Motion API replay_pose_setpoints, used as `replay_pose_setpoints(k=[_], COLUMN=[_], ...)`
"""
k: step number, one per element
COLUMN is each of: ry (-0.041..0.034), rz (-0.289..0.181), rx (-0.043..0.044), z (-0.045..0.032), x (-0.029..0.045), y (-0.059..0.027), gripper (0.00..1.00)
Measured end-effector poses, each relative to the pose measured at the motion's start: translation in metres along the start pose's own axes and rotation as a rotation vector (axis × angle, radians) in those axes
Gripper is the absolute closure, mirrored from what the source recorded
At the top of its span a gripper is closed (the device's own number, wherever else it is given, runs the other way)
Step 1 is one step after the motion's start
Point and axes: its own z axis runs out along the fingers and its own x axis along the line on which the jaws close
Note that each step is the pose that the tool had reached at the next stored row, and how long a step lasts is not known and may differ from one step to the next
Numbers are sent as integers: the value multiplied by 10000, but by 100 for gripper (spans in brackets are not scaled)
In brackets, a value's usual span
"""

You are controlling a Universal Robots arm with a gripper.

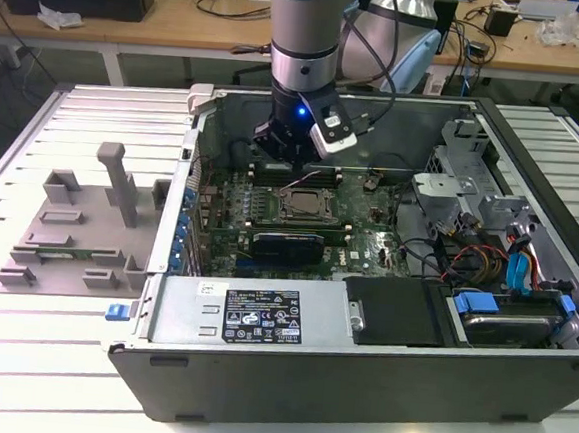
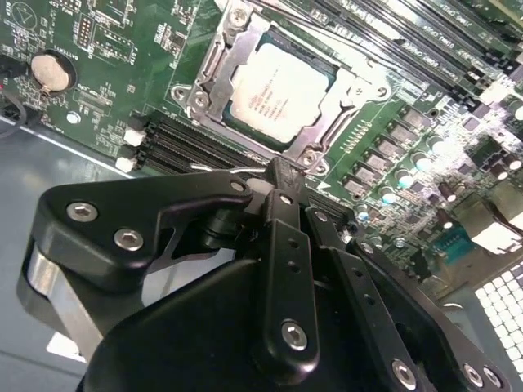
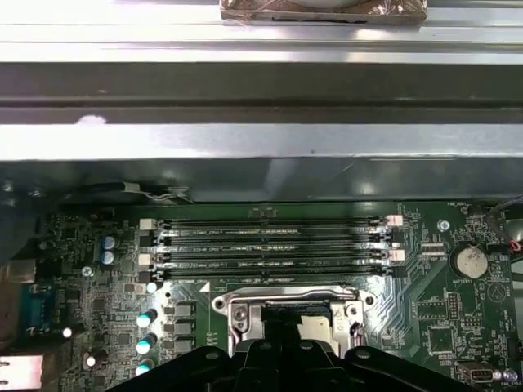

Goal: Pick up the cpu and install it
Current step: 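Install the first cpu locking lever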

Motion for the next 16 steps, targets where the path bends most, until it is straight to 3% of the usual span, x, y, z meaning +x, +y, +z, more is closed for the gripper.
replay_pose_setpoints(k=[4,5,8,9,10,16], ry=[0,-45,-259,-427,-657,-964], rz=[0,-3,-34,-56,-85,-124], rx=[9,6,3,-1,-5,-13], z=[7,23,41,46,65,122], x=[-3,-2,-2,0,5,11], y=[4,2,-1,-1,10,118], gripper=[89,89,89,89,89,89])
